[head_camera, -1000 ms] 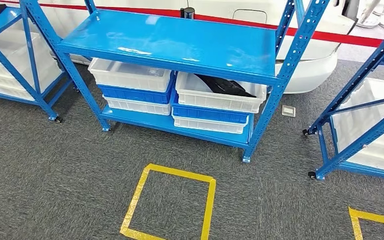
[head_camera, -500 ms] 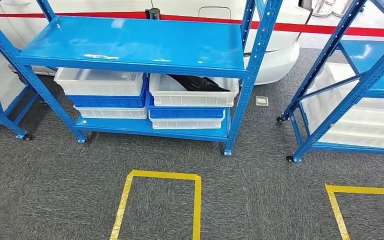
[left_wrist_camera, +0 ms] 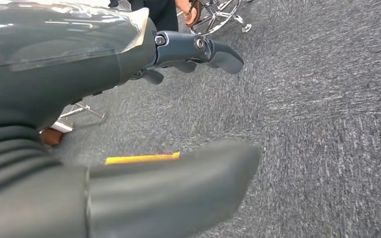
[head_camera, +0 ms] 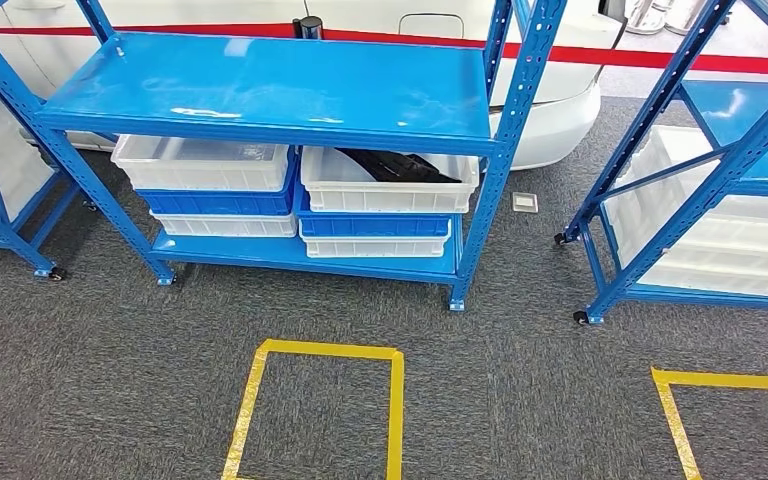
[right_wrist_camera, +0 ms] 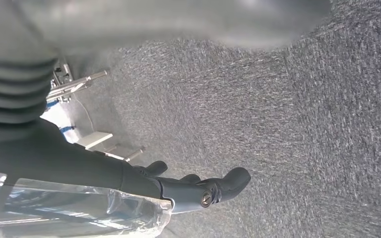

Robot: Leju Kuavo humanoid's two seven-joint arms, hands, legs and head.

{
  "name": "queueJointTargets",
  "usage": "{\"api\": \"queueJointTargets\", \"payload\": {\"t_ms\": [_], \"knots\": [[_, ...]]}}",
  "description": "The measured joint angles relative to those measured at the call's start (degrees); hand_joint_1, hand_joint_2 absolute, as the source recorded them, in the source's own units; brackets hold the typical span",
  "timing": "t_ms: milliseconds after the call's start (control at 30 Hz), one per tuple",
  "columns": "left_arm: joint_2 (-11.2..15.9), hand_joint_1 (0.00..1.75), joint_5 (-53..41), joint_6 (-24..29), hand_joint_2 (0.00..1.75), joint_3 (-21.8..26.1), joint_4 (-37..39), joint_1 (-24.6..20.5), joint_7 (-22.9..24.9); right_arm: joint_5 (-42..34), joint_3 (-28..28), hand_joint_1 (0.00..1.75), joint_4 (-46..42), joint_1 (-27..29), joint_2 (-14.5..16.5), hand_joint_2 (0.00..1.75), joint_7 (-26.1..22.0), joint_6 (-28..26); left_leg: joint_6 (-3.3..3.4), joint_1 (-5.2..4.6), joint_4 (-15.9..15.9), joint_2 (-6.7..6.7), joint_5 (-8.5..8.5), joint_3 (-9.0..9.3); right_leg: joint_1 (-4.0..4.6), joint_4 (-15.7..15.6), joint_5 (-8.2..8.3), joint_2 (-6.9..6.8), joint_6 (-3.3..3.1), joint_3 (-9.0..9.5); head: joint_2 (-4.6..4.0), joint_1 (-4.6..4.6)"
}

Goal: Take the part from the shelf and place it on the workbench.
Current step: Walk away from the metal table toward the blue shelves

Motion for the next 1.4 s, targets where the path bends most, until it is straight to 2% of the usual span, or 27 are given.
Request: {"api": "queueJointTargets", "payload": {"t_ms": [200,367,467,500,600,1400], "knots": [[-0.3,0.0,-0.2,0.0,1.75,3.5,-1.0,0.2,0.1,-0.7,0.1,0.0,0.0,0.1,-0.1,1.75,-0.8,0.0,-0.02,0.12,0.0,0.01,0.03,-0.03,0.14,0.1,0.01,0.0,0.0,0.02,0.0,0.0],[-0.3,0.0,2.3,-2.0,1.75,3.7,-2.1,0.9,-0.4,-5.0,3.1,0.0,-0.1,0.7,-0.6,1.75,-1.6,0.5,-0.03,0.15,0.0,0.01,0.03,-0.05,0.18,0.1,0.01,0.0,-0.01,0.03,0.0,0.0],[-0.1,0.0,4.9,-4.2,1.75,2.9,-2.6,1.4,-0.9,-8.5,5.5,0.0,-0.2,1.3,-1.0,0.44,-2.2,1.2,-0.03,0.16,0.0,0.01,0.03,-0.06,0.18,0.1,0.0,0.0,-0.01,0.01,0.0,0.0],[0.0,0.0,5.8,-4.9,1.31,2.5,-2.8,1.5,-1.0,-9.7,6.4,0.0,-0.3,1.5,-1.2,0.0,-2.4,1.6,-0.03,0.16,0.0,0.01,0.03,-0.06,0.18,0.1,0.0,-0.01,-0.01,-0.01,0.0,0.0],[0.4,0.0,8.5,-7.1,0.0,1.0,-3.4,2.1,-1.4,-13.2,9.3,0.0,-0.7,2.1,-1.6,0.0,-3.0,3.2,-0.03,0.15,0.0,0.01,0.02,-0.09,0.18,0.1,-0.01,-0.01,-0.01,-0.07,0.0,0.0],[4.3,0.0,30.3,-24.9,0.0,-15.4,-7.5,6.7,-4.9,-42.0,34.3,0.0,-5.0,7.0,-5.1,0.0,-7.9,21.0,-0.02,0.15,0.0,0.01,0.02,-0.13,0.18,0.1,-0.01,-0.02,-0.01,-0.15,0.0,0.0]]}}
